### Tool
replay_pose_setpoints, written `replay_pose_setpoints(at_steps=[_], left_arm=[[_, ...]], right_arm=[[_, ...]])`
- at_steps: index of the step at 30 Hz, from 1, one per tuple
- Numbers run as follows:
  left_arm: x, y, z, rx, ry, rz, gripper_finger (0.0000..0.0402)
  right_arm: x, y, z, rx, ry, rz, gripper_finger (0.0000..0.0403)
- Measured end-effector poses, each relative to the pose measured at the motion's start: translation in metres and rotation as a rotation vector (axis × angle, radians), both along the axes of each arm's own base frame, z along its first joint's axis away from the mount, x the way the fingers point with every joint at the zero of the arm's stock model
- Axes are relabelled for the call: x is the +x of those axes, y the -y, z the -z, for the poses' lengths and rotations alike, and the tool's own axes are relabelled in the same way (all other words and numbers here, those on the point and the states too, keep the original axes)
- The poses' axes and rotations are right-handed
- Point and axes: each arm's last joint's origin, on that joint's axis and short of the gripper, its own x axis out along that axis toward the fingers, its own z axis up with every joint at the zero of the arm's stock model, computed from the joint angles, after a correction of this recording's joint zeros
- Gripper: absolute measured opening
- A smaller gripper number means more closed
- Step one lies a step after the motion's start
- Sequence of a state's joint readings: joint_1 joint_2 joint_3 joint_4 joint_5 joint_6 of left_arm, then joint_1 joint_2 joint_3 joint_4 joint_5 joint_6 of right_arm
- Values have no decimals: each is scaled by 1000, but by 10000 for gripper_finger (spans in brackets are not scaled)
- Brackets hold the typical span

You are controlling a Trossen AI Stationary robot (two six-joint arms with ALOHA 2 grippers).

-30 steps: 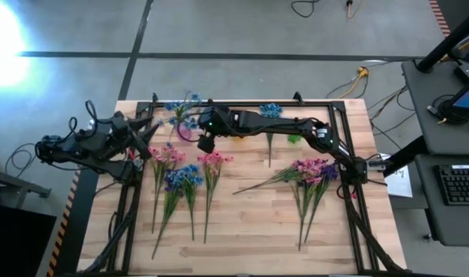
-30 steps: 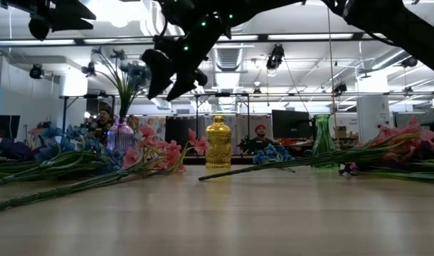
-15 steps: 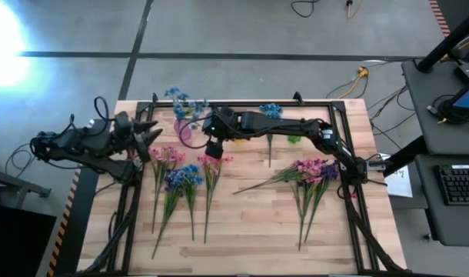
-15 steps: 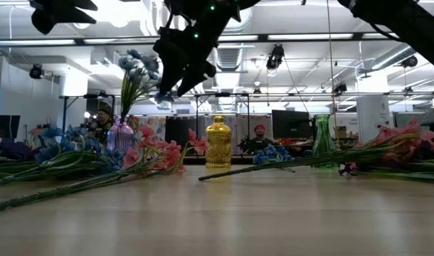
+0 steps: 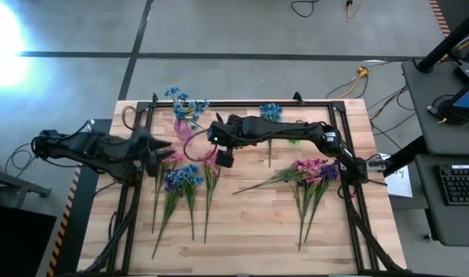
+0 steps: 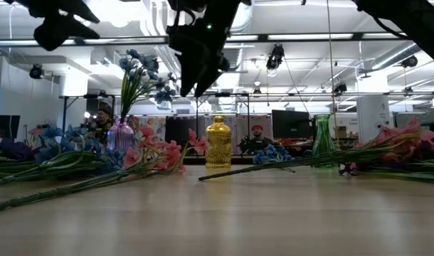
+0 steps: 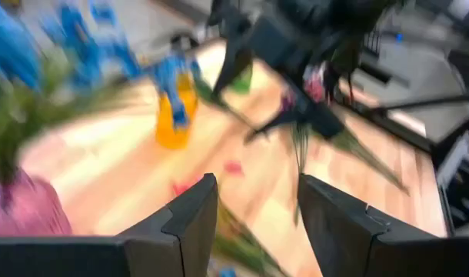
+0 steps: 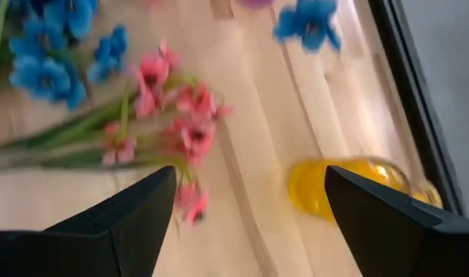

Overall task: Sort flowers into vase by color
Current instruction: Put the right pink flowers into the green vase

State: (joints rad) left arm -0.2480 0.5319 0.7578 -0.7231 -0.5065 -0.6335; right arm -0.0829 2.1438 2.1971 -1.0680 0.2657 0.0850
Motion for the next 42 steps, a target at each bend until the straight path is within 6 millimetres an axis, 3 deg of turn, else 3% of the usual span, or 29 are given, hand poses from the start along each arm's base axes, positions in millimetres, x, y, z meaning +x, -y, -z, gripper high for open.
replay_pose_setpoints(at_steps=[7, 13, 24, 35, 42], left_arm=[[14, 13, 17, -118, -102, 14, 168], [25, 35, 29, -152, -162, 50, 168], [46, 83, 42, -142, -164, 52, 168], [79, 113, 59, -98, -264, 41, 168], [108, 137, 55, 3, -315, 92, 168]], right_arm=[[-25, -46, -19, -90, -69, 6, 325], [-61, -85, -37, -94, -46, -36, 325], [-148, -109, -45, 55, 7, 93, 325], [-214, -125, -13, 53, -125, -73, 325], [-234, -130, 11, 82, -174, -22, 325]])
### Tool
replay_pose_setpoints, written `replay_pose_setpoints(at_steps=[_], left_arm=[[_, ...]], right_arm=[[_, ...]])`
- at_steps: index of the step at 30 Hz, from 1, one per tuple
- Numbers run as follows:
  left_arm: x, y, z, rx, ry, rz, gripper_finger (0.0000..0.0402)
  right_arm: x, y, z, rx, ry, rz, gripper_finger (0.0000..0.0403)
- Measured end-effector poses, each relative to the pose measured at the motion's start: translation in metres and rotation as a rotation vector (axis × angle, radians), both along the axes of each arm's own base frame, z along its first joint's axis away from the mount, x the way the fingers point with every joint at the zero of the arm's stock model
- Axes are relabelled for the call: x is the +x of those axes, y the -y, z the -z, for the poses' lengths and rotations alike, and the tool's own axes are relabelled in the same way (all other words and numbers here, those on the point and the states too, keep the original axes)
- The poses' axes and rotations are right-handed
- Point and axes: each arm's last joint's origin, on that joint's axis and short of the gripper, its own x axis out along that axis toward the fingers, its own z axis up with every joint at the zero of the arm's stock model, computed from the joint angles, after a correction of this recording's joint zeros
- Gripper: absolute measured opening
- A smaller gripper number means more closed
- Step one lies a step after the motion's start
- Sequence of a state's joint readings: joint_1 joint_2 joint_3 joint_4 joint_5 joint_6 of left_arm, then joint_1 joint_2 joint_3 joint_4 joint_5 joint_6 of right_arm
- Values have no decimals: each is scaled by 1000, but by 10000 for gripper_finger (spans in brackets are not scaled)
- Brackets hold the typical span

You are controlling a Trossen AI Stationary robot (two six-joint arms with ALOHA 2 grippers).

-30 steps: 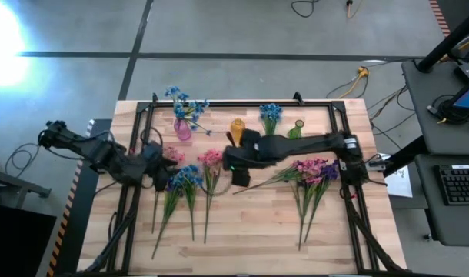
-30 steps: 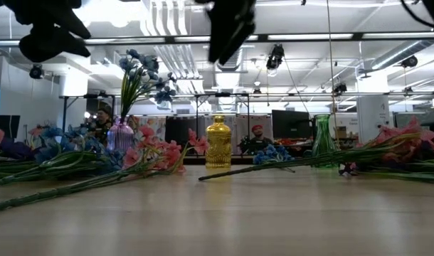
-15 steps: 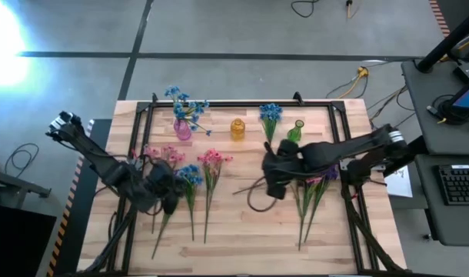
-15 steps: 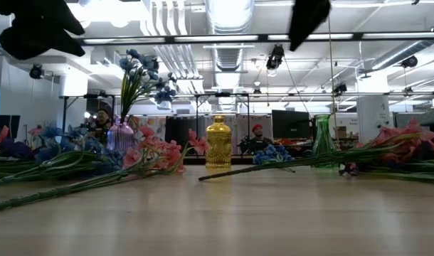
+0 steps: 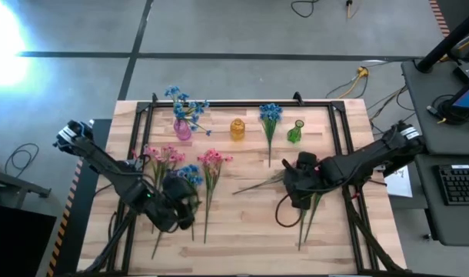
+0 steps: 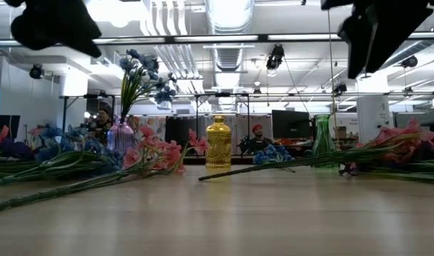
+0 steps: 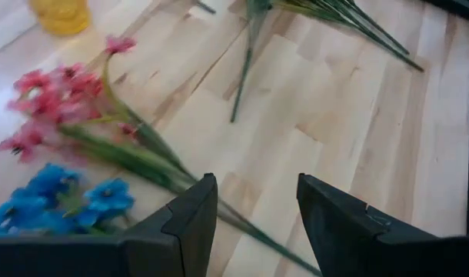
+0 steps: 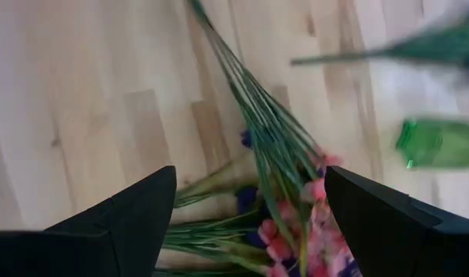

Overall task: Sort flowers into vase by color
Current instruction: Put the right pink flowers into the green vase

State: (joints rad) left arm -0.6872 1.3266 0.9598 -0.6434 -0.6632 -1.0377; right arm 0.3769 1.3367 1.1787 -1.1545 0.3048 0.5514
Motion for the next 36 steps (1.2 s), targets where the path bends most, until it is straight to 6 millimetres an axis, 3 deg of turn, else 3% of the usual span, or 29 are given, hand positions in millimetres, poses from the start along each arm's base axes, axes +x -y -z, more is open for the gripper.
replay_pose_setpoints(at_steps=[6, 12, 18, 23, 31, 36], left_arm=[[29, 22, -6, 142, -44, 88, 168], [42, 27, -10, 257, -142, 72, 168], [41, 27, -15, 336, -181, 123, 168], [36, 22, -19, 375, -193, 167, 168], [24, 14, -37, 404, -290, 210, 168], [17, 10, -46, 446, -351, 223, 168]], right_arm=[[-9, 5, 14, 62, 30, 315, 325], [-20, 1, 30, 129, 149, 583, 325], [-15, -4, 44, 239, 342, 769, 325], [-8, -7, 43, 346, 437, 893, 325], [-5, -14, 34, 532, 336, 973, 325], [-3, -12, 30, 556, 468, 1173, 325]])
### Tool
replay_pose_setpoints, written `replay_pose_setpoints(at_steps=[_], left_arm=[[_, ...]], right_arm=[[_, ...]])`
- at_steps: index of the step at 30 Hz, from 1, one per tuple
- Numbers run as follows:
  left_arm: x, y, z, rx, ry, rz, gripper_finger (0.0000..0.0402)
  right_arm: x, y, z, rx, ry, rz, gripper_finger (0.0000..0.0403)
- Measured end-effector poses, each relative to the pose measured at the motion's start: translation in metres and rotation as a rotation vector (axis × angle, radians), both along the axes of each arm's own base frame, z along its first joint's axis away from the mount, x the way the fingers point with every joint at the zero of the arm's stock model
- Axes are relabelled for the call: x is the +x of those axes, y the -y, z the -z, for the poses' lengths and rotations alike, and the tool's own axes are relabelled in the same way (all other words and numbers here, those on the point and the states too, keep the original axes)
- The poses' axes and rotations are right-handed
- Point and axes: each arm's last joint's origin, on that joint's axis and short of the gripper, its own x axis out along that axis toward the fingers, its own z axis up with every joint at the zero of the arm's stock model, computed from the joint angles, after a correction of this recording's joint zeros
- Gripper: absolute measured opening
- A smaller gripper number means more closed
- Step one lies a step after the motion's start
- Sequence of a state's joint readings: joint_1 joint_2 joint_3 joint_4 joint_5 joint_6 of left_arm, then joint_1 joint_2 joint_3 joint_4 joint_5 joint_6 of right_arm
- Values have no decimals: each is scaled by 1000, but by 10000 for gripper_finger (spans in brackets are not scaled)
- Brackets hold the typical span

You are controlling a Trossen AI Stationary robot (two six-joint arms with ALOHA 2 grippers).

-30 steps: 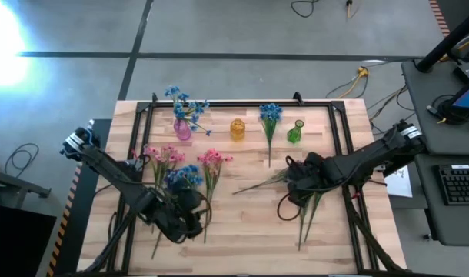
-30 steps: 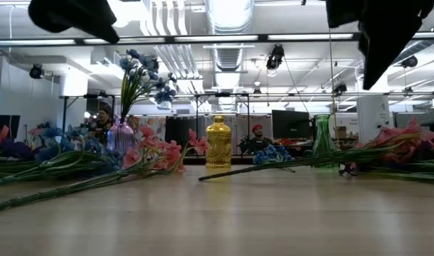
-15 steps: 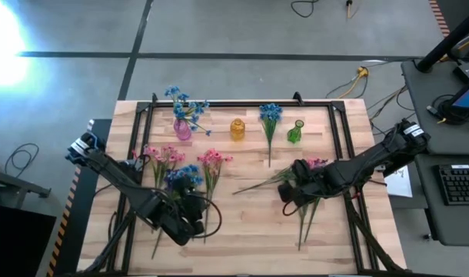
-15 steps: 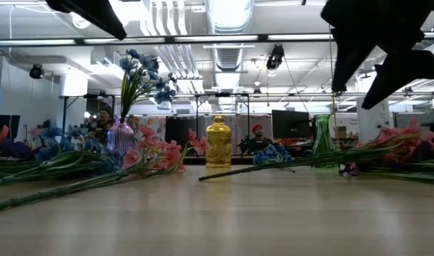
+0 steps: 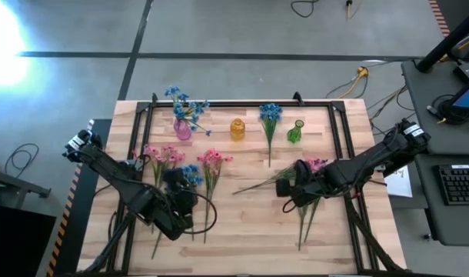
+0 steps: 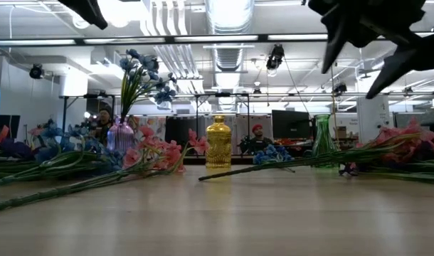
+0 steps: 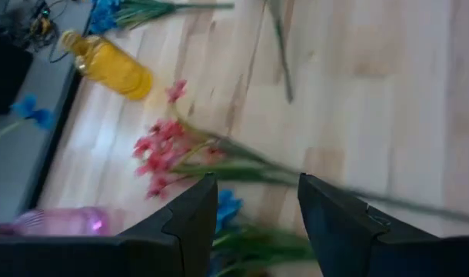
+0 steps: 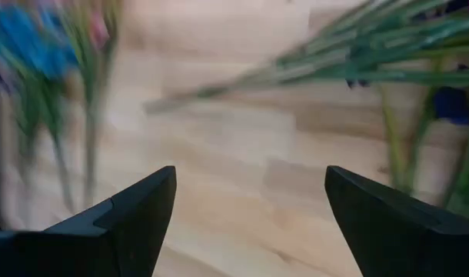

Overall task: Sort flowers into vase by color
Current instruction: Put the right pink flowers into the green vase

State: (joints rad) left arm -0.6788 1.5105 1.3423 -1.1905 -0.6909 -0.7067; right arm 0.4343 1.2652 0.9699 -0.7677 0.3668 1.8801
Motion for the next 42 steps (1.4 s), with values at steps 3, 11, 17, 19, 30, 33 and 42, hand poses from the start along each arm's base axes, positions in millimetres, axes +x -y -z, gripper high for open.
replay_pose_setpoints(at_steps=[3, 11, 17, 19, 30, 33, 42], left_arm=[[-5, -4, -4, 46, -57, 7, 168], [-21, -9, -3, 115, -117, 10, 168], [-53, -10, 6, 102, -51, 14, 168], [-64, -10, 5, 68, -12, 36, 168], [-91, -33, 10, -11, 116, 18, 168], [-94, -36, 11, -30, 130, -2, 168], [-94, -37, 12, -21, 132, 2, 168]], right_arm=[[4, 0, -1, -16, 80, 109, 325], [29, -8, 11, -189, 175, 151, 325], [46, -15, 22, -216, 150, 163, 325], [49, -16, 21, -225, 151, 169, 325], [49, -25, 25, -234, 225, 285, 325], [51, -34, 29, -190, 253, 329, 325], [75, -40, 48, -278, 291, 423, 325]])
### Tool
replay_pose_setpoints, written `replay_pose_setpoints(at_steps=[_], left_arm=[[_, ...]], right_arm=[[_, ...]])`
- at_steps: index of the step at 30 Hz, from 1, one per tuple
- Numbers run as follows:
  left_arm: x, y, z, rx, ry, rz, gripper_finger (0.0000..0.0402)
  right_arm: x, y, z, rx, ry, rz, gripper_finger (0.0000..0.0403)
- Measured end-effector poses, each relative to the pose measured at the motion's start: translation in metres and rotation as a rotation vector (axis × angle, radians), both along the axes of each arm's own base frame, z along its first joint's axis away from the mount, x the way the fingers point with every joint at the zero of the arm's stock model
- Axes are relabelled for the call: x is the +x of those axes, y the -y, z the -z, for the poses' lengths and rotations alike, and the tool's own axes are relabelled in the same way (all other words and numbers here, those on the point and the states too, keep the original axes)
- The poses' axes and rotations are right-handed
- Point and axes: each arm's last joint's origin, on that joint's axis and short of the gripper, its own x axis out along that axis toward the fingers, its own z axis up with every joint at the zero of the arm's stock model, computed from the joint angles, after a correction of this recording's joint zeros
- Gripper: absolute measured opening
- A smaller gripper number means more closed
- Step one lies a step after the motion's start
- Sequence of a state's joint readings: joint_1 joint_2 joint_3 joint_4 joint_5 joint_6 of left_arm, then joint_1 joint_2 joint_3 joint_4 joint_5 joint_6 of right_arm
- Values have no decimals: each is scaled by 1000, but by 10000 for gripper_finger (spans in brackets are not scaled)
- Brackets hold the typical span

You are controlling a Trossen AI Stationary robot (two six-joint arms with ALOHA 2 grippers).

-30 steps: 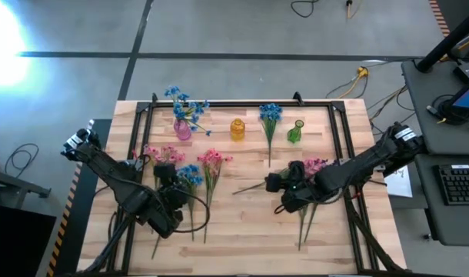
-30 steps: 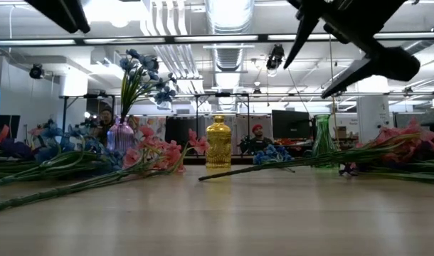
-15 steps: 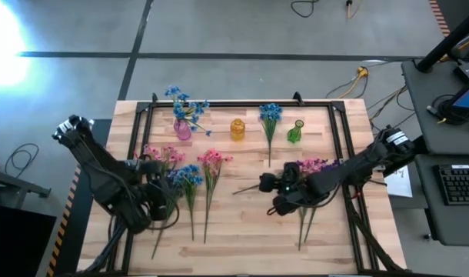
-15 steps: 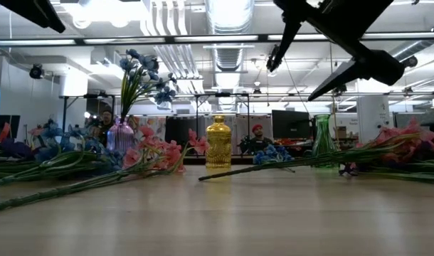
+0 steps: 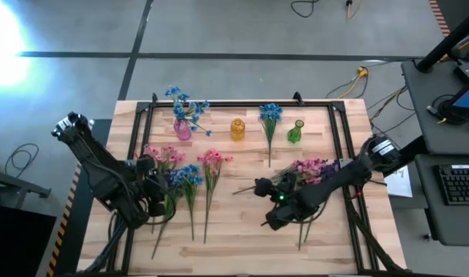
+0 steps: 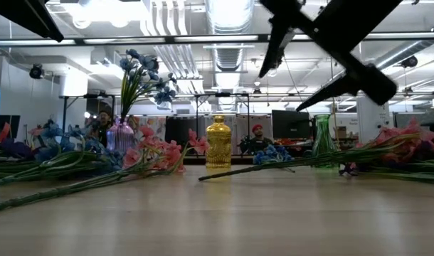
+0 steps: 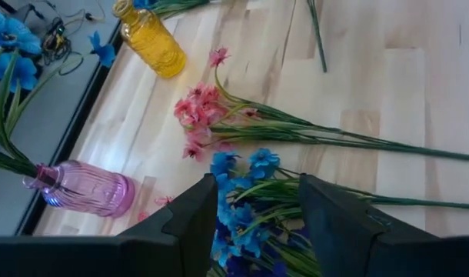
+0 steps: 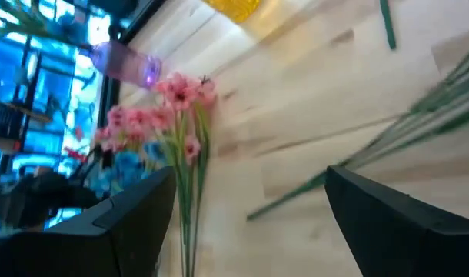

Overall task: Sort flowers into vase by color
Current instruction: Put the right pink flowers into the green vase

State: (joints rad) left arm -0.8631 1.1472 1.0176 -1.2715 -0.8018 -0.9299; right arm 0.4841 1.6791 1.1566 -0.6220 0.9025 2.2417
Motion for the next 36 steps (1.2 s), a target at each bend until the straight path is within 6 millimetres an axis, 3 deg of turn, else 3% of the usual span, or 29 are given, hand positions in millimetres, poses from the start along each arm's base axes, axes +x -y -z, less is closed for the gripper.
replay_pose_setpoints(at_steps=[5, 11, 23, 29, 36], left_arm=[[1, 1, 1, 25, -15, 18, 168], [0, -1, 1, 69, -13, 33, 168], [-1, -3, 2, 131, -29, 54, 168], [-2, -4, 3, 136, -35, 54, 168], [-6, -9, 4, 187, -82, 53, 168]], right_arm=[[15, 5, 16, -57, -106, -1, 325], [26, -2, 30, -36, -81, 48, 325], [25, -9, 19, 120, -120, 166, 325], [24, 0, 29, 225, -159, 234, 325], [42, 17, 54, 241, -209, 302, 325]])
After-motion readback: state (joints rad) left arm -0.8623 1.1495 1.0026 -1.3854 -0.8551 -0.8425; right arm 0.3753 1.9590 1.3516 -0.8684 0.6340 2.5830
